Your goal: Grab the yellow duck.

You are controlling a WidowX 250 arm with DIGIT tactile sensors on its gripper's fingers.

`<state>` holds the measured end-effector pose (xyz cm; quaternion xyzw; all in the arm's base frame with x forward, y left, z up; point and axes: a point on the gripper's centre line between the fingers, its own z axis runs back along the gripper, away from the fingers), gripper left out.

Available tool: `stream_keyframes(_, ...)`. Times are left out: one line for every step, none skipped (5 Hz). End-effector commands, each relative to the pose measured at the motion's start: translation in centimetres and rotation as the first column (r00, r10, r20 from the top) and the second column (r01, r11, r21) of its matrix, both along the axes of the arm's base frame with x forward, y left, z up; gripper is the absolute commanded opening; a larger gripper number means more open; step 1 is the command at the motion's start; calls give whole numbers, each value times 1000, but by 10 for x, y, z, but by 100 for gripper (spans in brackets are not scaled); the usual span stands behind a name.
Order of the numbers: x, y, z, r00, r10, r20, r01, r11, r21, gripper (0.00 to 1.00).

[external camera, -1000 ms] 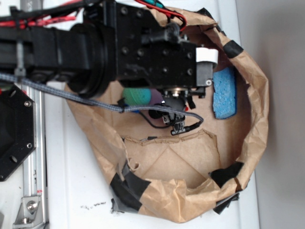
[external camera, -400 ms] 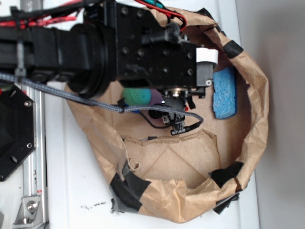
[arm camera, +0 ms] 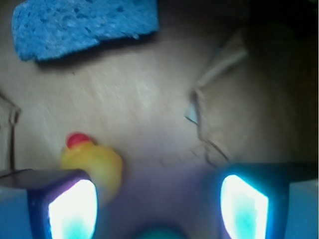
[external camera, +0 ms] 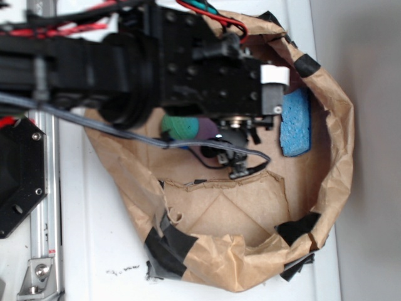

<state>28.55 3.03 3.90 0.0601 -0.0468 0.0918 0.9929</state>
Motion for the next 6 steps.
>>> stream_keyframes(34,-20,-76,992,-54,-111,50,998,-33,100)
stream_keyframes(31,-21,-67,993,-79,-91,78,997,-17,100)
stream_keyframes(25,-18,-43,993,-110,-43,110,994,-2,100)
stream_keyframes(4,-20,-4,987,-144,-77,143,989,-22,100)
stream_keyframes(-9,-27,7,990,-77,-120,71,996,-53,100)
stream_keyframes(-11,-37,-11,987,-71,-146,63,996,-62,100)
